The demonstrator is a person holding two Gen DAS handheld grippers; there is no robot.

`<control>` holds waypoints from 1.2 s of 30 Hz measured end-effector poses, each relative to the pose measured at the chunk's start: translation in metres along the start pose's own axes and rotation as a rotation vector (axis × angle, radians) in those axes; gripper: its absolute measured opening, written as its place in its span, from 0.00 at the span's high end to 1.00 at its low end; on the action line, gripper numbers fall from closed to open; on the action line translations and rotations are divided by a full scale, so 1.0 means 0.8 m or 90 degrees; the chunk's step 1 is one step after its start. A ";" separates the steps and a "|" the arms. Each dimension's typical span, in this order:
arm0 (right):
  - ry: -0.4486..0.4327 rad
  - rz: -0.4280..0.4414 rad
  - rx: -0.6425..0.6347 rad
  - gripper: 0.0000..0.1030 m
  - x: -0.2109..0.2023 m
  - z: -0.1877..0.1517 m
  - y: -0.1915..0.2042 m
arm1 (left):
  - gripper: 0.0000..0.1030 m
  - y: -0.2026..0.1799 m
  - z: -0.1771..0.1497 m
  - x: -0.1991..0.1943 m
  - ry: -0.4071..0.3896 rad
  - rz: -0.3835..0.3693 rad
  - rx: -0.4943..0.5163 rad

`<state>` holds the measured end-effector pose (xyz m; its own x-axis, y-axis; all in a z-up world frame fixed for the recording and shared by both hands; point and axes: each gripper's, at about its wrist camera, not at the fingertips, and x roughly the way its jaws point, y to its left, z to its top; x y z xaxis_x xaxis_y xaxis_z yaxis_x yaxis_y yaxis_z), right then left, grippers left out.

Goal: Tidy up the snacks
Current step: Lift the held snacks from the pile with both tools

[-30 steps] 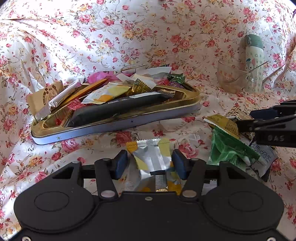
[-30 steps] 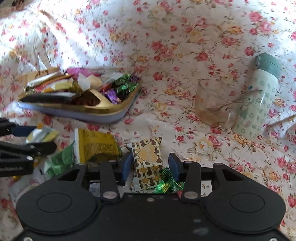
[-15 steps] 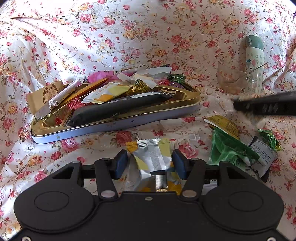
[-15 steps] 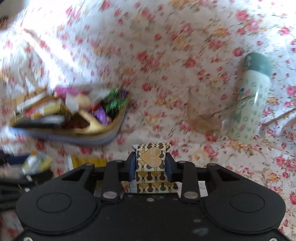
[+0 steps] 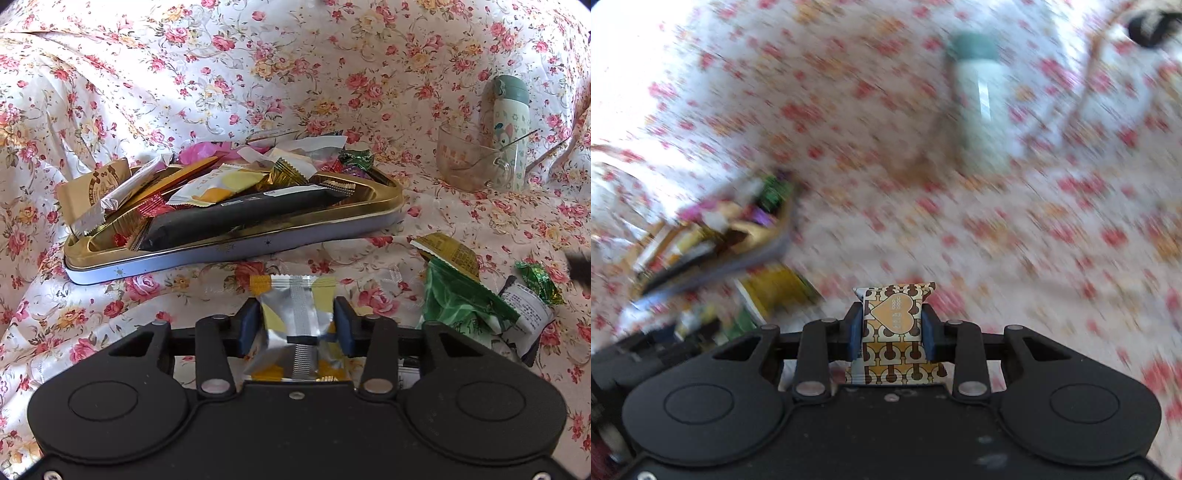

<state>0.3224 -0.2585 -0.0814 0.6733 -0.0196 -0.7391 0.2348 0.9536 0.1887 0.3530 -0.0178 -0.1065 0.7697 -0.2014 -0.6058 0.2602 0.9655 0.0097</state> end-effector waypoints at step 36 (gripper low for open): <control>0.006 -0.083 -0.091 0.64 -0.028 -0.075 0.009 | 0.57 -0.035 0.012 -0.008 0.066 0.081 0.069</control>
<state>0.2670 -0.2331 -0.1025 0.6370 -0.1428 -0.7575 0.2163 0.9763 -0.0022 0.3466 -0.0451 -0.0957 0.7378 -0.0556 -0.6728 0.2301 0.9576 0.1732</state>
